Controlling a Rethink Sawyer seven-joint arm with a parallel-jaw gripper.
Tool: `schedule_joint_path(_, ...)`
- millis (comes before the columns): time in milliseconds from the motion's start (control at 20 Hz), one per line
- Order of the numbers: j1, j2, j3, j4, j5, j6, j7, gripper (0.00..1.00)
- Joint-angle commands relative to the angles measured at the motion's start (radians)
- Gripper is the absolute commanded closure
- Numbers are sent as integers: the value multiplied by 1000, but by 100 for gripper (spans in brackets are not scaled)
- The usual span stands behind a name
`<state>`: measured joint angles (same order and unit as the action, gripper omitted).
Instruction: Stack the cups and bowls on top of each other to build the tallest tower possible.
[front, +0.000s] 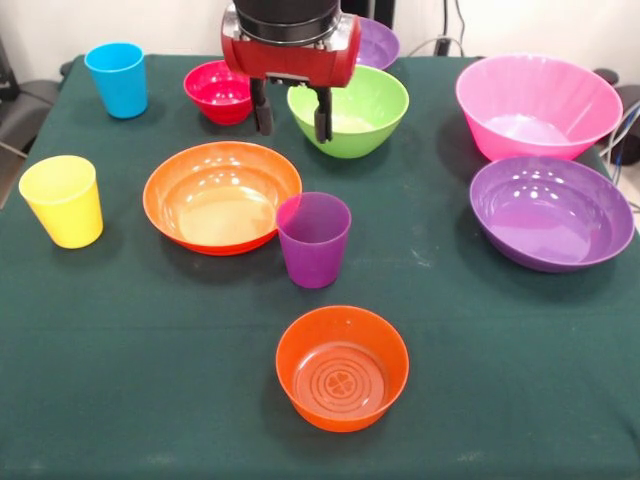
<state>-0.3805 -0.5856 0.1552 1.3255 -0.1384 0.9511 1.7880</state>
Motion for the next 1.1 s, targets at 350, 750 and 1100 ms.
schedule_joint_path(350, -4, 43, 100, 103, -76, -74, -132, 0)
schedule_joint_path(750, 10, 13, 92, 124, -70, -58, -104, 0)
schedule_joint_path(1100, 25, -4, 85, 143, -65, -57, -72, 0)
